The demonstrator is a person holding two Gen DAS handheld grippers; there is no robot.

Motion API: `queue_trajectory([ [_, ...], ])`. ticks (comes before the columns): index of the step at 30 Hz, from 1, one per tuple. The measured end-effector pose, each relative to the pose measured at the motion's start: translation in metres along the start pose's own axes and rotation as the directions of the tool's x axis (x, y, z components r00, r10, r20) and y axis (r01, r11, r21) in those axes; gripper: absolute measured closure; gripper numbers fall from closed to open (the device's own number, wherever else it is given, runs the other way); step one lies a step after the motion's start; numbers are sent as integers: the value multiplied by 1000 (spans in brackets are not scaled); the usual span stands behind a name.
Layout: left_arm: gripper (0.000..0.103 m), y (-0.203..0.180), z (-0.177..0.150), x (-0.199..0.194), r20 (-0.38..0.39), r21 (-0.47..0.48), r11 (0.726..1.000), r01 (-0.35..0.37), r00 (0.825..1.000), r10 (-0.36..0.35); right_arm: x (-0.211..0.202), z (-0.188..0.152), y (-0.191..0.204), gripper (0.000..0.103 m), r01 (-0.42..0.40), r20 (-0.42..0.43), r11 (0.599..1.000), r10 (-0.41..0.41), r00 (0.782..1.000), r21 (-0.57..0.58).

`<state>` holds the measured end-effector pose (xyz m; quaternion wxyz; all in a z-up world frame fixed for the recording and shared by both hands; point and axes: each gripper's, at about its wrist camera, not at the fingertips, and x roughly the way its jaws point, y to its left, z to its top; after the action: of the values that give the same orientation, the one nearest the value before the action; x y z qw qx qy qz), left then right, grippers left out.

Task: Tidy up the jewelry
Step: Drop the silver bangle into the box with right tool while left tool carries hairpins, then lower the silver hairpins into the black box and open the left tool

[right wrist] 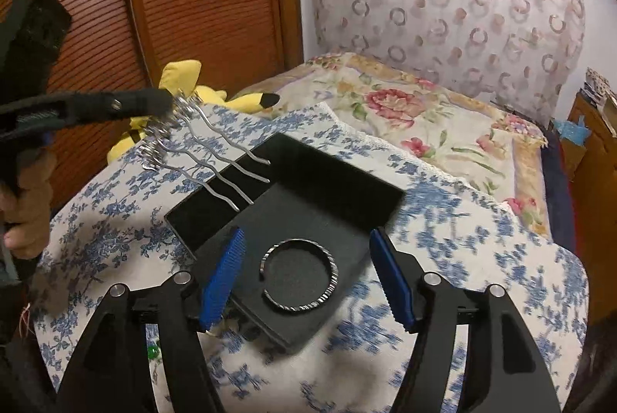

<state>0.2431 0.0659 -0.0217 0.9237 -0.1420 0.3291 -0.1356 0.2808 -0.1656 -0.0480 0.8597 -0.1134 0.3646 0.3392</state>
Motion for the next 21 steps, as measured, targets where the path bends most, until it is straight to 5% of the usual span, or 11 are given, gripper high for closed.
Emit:
queue_trajectory([
  [11,96,-22,-10,53,-109,25,999,33,994,-30,-33,-26,-47,33,101,13,992,-102,995,70],
  [18,95,-26,-17,62,-142,41,999,13,990,-7,-34,-35,-42,33,100,11,992,-101,995,72],
  [19,92,-27,-18,61,-144,46,999,10,990,-3,-34,-36,-41,33,98,11,993,-100,995,71],
  [21,71,-30,-18,60,-142,52,999,2,990,6,-37,-39,-37,33,98,12,993,-99,995,74],
])
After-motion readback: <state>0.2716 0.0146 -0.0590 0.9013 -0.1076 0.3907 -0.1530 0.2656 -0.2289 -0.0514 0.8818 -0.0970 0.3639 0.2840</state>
